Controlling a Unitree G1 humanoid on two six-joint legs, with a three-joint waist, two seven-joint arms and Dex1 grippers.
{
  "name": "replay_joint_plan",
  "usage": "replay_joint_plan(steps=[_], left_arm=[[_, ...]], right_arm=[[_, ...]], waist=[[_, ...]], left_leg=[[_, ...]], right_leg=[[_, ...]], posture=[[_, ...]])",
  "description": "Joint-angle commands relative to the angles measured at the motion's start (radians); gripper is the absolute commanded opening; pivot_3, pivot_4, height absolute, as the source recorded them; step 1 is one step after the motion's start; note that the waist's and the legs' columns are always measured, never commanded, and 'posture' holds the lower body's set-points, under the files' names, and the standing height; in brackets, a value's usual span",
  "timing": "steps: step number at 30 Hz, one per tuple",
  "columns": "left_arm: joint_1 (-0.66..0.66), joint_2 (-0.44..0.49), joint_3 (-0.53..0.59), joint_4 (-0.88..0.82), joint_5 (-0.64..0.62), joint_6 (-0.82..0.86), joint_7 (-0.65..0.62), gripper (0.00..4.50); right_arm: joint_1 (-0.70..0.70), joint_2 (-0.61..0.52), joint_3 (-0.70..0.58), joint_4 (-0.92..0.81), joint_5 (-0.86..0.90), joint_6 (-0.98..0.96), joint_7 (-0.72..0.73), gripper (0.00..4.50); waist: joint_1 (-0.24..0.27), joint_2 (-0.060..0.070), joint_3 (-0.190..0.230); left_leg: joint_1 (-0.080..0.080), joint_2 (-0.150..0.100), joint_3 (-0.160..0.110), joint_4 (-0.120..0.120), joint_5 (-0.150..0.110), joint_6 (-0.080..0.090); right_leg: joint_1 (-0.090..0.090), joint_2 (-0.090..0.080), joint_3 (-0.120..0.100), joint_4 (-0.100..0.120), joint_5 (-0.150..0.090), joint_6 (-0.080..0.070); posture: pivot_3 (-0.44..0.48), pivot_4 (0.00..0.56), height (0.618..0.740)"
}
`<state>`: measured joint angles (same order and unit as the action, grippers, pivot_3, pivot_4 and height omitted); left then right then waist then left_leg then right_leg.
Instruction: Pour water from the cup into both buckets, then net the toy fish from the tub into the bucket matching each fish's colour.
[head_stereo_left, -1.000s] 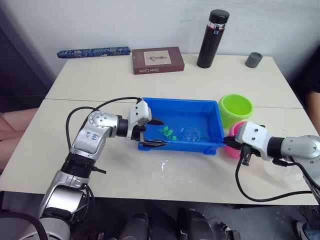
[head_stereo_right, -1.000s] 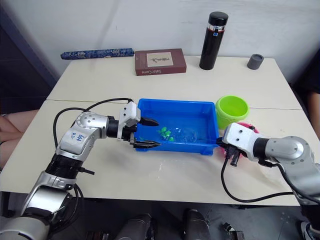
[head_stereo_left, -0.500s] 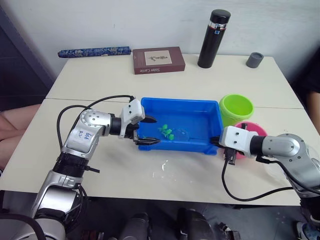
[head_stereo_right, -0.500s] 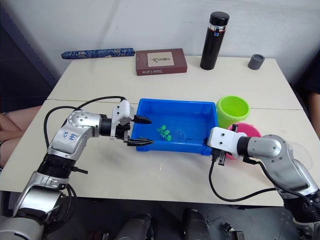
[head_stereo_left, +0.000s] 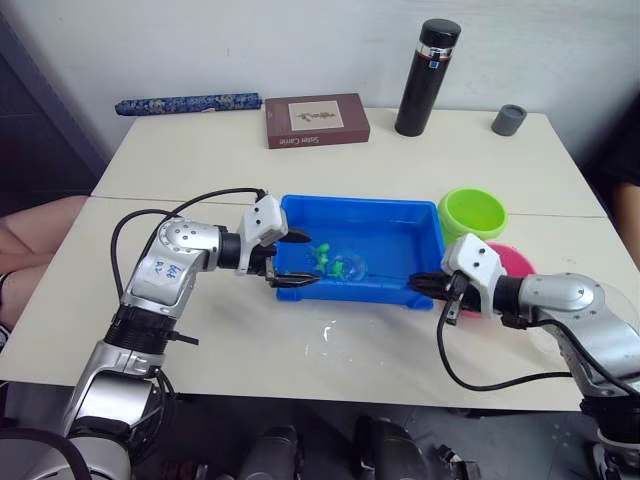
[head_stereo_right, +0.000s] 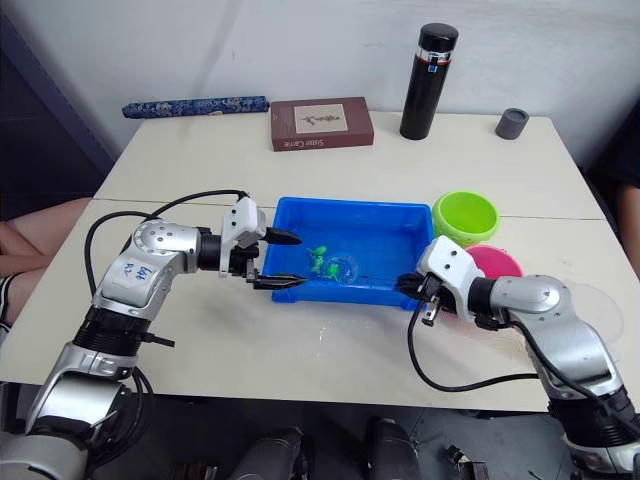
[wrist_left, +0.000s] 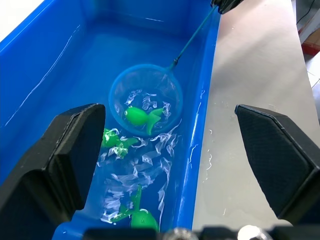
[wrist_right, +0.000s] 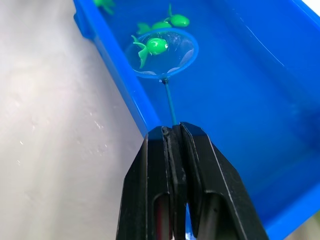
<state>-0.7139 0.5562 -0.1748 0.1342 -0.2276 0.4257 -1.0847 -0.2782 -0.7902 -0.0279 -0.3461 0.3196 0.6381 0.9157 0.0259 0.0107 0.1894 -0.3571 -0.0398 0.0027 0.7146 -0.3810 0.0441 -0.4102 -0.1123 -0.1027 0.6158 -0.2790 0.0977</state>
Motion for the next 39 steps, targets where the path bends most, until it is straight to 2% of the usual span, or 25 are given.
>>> replay_joint_plan(steps=[1,10,18,23,25,27,31,34,36,39], left_arm=[[-0.015,0.003,0.026,0.008,-0.015,-0.004,-0.005,4.48],[-0.068,-0.077,0.060,0.089,-0.074,0.001,0.001,4.48],[-0.145,-0.214,0.090,0.185,-0.097,-0.044,0.033,4.48],[-0.189,-0.252,0.078,0.253,-0.087,-0.084,0.014,4.48],[-0.199,-0.259,0.074,0.269,-0.083,-0.096,0.008,4.48],[-0.210,-0.266,0.071,0.284,-0.080,-0.107,0.004,4.48],[-0.215,-0.264,0.071,0.294,-0.076,-0.119,-0.005,4.48],[-0.214,-0.260,0.071,0.296,-0.073,-0.125,-0.006,4.48],[-0.210,-0.256,0.071,0.291,-0.071,-0.127,-0.003,4.48],[-0.208,-0.253,0.074,0.286,-0.071,-0.128,0.001,4.48]], right_arm=[[0.022,-0.010,-0.086,-0.065,0.072,0.054,-0.014,0.00],[0.120,-0.029,-0.273,-0.167,0.157,0.161,-0.100,0.00],[0.207,-0.003,-0.506,-0.279,0.232,0.281,-0.231,0.00],[0.205,-0.047,-0.609,-0.264,0.204,0.323,-0.314,0.00],[0.203,-0.069,-0.606,-0.247,0.185,0.317,-0.330,0.00],[0.204,-0.139,-0.531,-0.200,0.079,0.231,-0.352,0.00],[0.219,-0.306,-0.319,-0.086,-0.235,-0.080,-0.409,0.00],[0.222,-0.389,-0.225,-0.010,-0.413,-0.280,-0.443,0.00],[0.249,-0.490,-0.158,0.059,-0.595,-0.489,-0.489,0.00],[0.268,-0.556,-0.126,0.123,-0.703,-0.653,-0.504,0.00]], waist=[[0.000,0.000,0.000],[0.001,0.000,0.000],[0.004,0.000,0.000],[0.003,0.000,0.000],[0.001,0.000,0.000],[0.000,0.000,0.000],[0.000,0.000,0.000],[0.000,0.000,0.000],[0.001,0.000,0.000],[0.001,0.000,0.000]], left_leg=[[0.000,0.000,0.000,0.000,0.000,0.000],[0.000,0.000,0.000,0.000,0.000,0.000],[0.000,0.000,0.001,0.000,0.000,0.000],[0.000,0.000,0.001,0.000,0.000,0.000],[0.000,0.000,0.001,0.000,0.000,0.000],[0.001,0.000,0.001,-0.001,0.000,0.000],[0.001,-0.001,0.003,-0.001,0.000,0.000],[0.001,0.000,0.003,-0.002,0.000,0.000],[0.000,-0.001,0.004,-0.001,0.000,0.000],[0.000,-0.001,0.004,-0.001,0.000,0.000]], right_leg=[[0.000,0.000,0.000,0.000,0.000,0.000],[0.000,0.000,0.000,0.000,0.000,0.000],[0.000,0.000,0.000,0.001,0.000,0.000],[0.000,0.000,0.000,0.001,0.000,0.000],[0.000,0.000,0.001,0.002,0.000,0.000],[0.000,0.000,0.001,0.002,0.000,0.000],[-0.001,0.000,0.002,0.002,0.000,0.000],[-0.001,0.001,0.002,0.001,0.000,0.000],[-0.002,0.000,0.002,0.002,0.000,0.000],[-0.002,0.000,0.002,0.001,0.000,0.000]], posture=[[0.000,0.150,0.740],[0.000,0.150,0.740],[0.000,0.150,0.740],[0.000,0.150,0.740],[0.000,0.150,0.740],[0.000,0.150,0.740],[0.000,0.150,0.740],[0.000,0.150,0.740],[0.000,0.150,0.740],[0.000,0.150,0.740]])
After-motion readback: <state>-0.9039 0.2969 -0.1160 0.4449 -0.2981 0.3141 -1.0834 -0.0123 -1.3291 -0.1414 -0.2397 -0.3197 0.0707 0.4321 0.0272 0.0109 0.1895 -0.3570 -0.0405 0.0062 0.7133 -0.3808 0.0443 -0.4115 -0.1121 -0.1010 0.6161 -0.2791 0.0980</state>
